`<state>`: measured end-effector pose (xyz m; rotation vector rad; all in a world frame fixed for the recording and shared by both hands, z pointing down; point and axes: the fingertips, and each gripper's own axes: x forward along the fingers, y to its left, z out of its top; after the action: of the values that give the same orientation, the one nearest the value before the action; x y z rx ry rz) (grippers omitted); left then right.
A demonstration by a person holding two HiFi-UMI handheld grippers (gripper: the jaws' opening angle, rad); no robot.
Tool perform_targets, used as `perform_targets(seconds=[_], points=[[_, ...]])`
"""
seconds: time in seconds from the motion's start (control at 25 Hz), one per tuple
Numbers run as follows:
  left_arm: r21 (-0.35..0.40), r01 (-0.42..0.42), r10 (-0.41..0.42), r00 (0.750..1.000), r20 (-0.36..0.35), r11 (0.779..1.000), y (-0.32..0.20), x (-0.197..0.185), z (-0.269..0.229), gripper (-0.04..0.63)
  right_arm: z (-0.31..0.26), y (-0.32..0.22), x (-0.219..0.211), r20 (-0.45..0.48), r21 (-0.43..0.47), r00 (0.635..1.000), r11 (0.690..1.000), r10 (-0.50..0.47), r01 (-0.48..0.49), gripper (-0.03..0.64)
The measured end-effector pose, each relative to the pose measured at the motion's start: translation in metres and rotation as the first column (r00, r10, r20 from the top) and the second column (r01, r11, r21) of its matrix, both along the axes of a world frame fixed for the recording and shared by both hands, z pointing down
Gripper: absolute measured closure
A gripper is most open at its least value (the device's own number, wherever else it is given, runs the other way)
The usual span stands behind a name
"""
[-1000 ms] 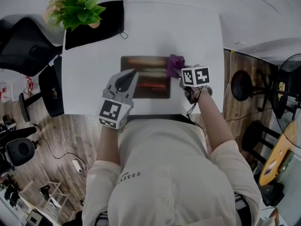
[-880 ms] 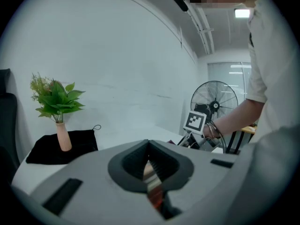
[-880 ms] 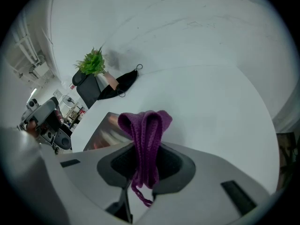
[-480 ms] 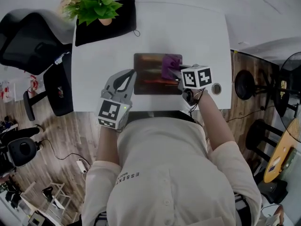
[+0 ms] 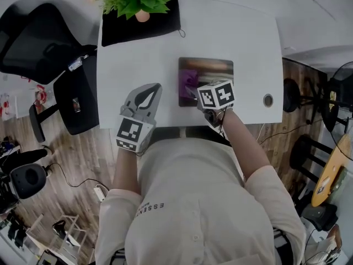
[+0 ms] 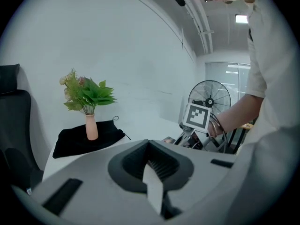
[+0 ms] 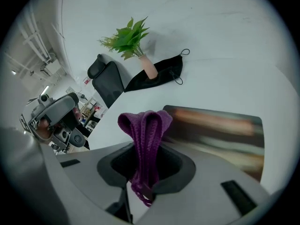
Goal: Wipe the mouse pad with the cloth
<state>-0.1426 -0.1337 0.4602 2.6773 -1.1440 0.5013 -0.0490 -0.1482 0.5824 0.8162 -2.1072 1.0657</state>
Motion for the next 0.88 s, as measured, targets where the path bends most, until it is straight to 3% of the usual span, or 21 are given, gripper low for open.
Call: perform_targets(seconds=[0.32,0.88], points=[[-0.01,0.009,-0.009,1.0,-0.008,1.0,-0.005,-0.018,0.003,0.594,0.016,-0.005,-0.028,-0.034,-0.011,0.999,1.0,-0.025,0.025,0.514],[-0.003,0.049,-0.049,0.999,0.015,0.999,-0.011,0.017,0.0,0.594,0.023,-0.008,0.02,-0.041,-0.034,0.999,0.999,-0.009,0.008,0.512]])
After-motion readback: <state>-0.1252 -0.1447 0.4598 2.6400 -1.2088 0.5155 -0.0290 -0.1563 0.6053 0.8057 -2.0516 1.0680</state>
